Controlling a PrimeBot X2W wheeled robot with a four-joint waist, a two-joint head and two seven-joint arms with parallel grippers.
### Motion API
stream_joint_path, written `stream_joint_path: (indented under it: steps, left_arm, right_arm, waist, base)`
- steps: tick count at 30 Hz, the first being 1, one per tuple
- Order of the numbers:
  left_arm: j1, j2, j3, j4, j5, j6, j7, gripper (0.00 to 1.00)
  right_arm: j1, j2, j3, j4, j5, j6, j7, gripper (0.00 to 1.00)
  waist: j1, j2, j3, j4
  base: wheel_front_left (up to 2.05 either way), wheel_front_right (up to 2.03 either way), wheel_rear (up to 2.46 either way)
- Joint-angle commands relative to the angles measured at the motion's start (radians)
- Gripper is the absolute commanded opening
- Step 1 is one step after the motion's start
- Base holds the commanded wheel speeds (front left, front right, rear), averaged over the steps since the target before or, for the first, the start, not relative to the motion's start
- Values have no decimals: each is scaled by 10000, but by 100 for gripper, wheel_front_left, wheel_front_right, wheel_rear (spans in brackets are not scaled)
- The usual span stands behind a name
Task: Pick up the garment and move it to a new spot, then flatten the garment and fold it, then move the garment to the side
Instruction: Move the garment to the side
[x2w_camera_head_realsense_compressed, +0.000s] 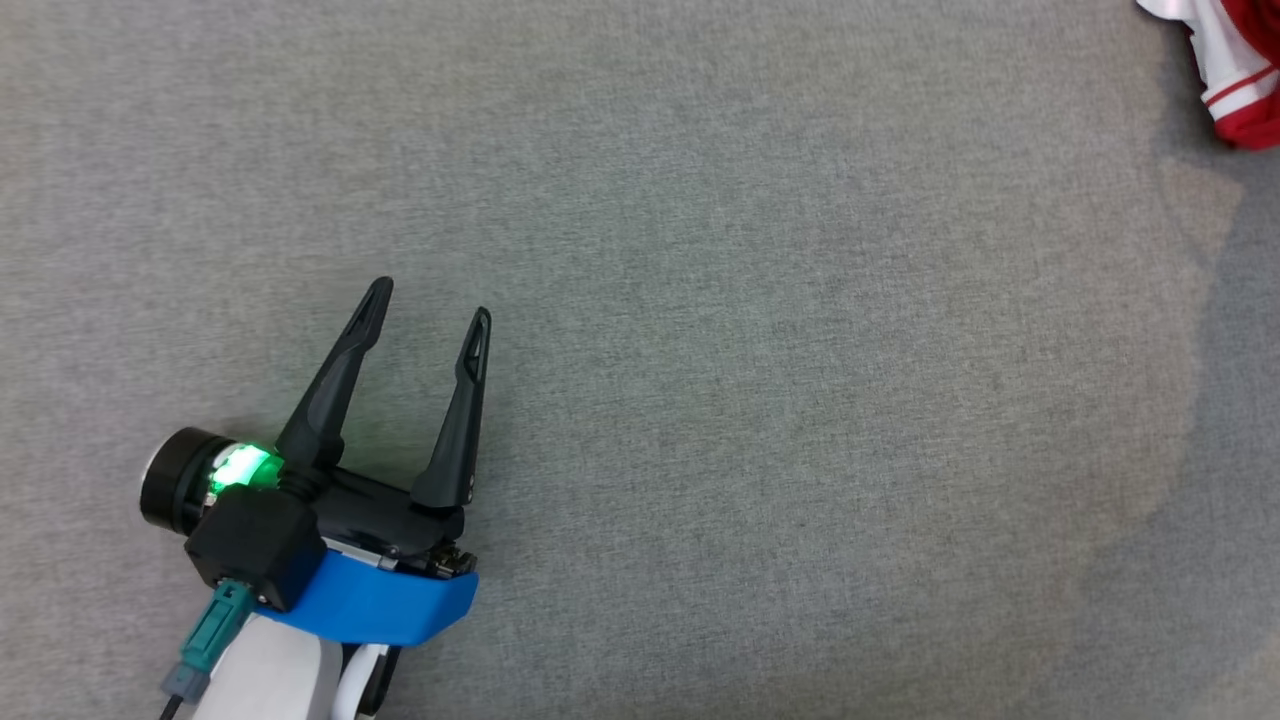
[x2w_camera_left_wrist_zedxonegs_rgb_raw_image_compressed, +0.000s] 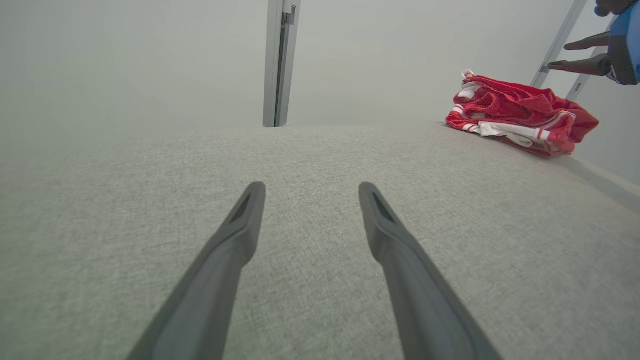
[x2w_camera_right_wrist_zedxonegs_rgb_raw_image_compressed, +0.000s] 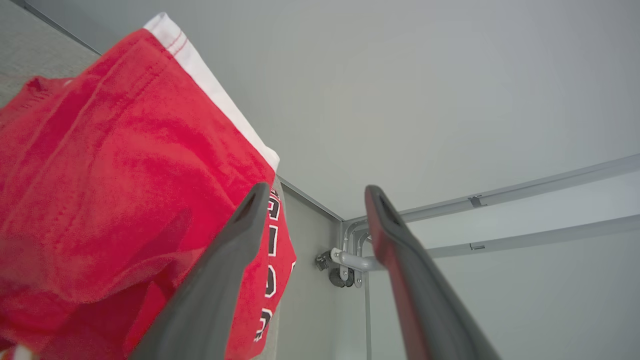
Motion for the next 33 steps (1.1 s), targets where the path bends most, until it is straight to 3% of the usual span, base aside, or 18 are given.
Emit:
stream_joint_path:
  steps: [1,5,12,18,25,33]
  left_arm:
    - [-86,-11,-50,51,-22,38,-14,100]
    - [-128,-194,-84,264,-110,67,-47,100]
    - [87,-568,207,966,-390,214,-68,100]
    - [673,-736,834,1556,-639,581,-73,100]
    - [1375,-869,1229,2104,-826,676,-73,100]
    - [2222,-1059,1336,2673,-910,587,-74,100]
  right_arm:
    - [286,187,-142,-82,-160,-5,-43,100]
    - [963,723,-1080,-728,-672,-5,-391,100]
    - [3196,2047,-3023,-1743,-258,-4,-1235,100]
    - [5866,3639,-4554,-3962,284,-5,-1310,100]
    - [9137,5296,-4957,-7613,735,-4,-249,100]
    - [11685,6016,-4806,-9747,1583,-4,541,100]
  waist:
    - [0,-1,-74,48]
    - [0,-1,-560,295]
    - [0,-1,-1927,934]
    - [0,-1,-3155,1266]
    - [0,-1,-4393,1664]
    - [0,-1,-5595,1835]
  base:
    - [0,0,0]
    - [0,0,0]
    - [0,0,0]
    - [0,0,0]
    - [0,0,0]
    - [0,0,0]
